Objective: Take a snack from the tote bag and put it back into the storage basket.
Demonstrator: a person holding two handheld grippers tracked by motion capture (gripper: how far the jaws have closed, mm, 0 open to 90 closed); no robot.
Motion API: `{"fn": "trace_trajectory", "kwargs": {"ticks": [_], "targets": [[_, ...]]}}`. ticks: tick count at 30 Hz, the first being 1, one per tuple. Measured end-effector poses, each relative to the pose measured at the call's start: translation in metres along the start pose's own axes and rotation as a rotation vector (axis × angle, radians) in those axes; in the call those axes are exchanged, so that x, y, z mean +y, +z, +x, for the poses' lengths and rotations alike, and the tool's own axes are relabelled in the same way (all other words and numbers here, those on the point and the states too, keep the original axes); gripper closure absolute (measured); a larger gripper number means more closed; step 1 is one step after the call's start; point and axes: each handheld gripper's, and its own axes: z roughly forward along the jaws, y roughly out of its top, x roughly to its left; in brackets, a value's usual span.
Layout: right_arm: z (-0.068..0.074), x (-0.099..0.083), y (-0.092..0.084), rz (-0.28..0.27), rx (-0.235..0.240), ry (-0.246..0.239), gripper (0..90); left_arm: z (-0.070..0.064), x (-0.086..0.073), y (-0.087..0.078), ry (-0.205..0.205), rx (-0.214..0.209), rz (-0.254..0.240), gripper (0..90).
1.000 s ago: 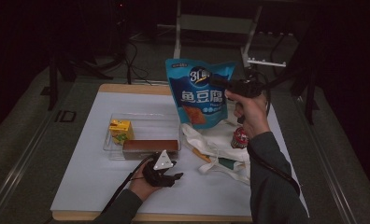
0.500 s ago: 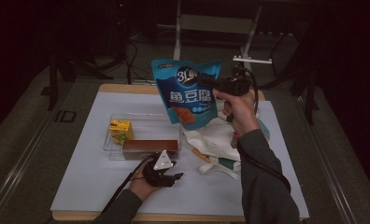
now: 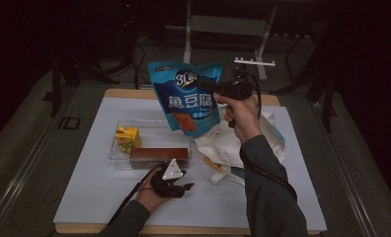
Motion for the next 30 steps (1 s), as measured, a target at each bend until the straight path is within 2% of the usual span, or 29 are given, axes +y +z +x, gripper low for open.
{"fn": "trace_trajectory", "kwargs": {"ticks": [30], "targets": [[0.013, -0.007, 0.049, 0.023, 0.042, 0.019, 89.8, 0.000, 0.000, 0.000, 0.004, -0.003, -0.003, 46.9]]}}
